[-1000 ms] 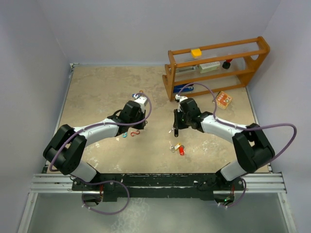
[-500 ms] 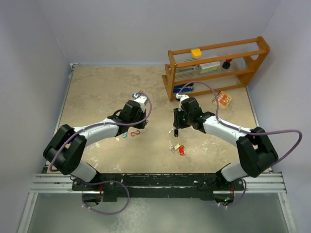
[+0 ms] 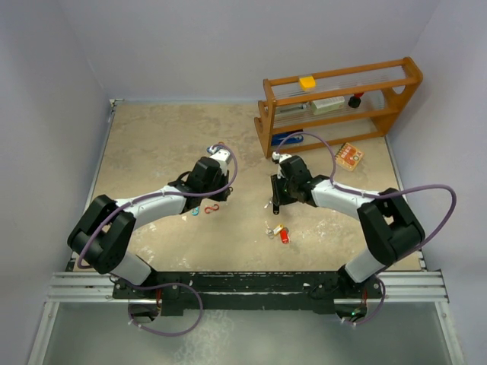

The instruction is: Put the keys on the keyring

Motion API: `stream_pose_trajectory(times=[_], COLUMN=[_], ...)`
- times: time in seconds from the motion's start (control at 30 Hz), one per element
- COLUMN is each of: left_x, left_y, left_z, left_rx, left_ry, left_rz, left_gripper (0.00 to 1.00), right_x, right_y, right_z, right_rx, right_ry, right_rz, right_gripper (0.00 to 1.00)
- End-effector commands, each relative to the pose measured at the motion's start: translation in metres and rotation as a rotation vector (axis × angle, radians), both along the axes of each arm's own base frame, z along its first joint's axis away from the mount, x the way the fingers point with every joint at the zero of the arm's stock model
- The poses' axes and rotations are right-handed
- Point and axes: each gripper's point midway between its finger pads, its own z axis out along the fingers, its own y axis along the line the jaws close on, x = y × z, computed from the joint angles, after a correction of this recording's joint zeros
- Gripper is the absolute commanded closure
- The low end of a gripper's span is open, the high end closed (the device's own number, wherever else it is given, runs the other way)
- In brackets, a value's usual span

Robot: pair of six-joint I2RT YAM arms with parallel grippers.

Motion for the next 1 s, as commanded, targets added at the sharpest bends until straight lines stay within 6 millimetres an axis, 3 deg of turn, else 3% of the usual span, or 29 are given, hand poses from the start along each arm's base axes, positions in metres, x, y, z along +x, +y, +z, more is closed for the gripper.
stream_pose_trajectory(times=[0.0, 0.57, 0.77, 0.87, 0.97], left_x=[0.006, 0.005, 0.005, 0.006, 0.007], left_y=[-0.009, -0.008, -0.008, -0.009, -0.013], left_z=[0.01, 0.005, 0.005, 0.006, 0.005], left_rx=[-0.043, -0.031, -0.028, -0.031, -0.04], left_ry=[-0.034, -0.024, -0.025, -0.026, -0.02], left_rz=[-0.011, -0.011, -0.011, -0.013, -0.023], left_gripper=[1.0, 1.0, 1.0, 1.0, 1.0], right_x=[0.013, 0.017, 0.019, 0.022, 0.023], right_y=[0.009, 0.01, 0.008, 0.007, 0.006], right_z=[0.011, 0.002, 0.004, 0.013, 0.022], right_rx=[0.013, 0.002, -0.006, -0.006, -0.004], right_ry=[-0.048, -0.043, -0.057, -0.084, -0.117], right_rz=[0.02, 0.017, 0.006, 0.006, 0.023], right_gripper=[0.67, 0.75, 0.87, 0.96, 0.99])
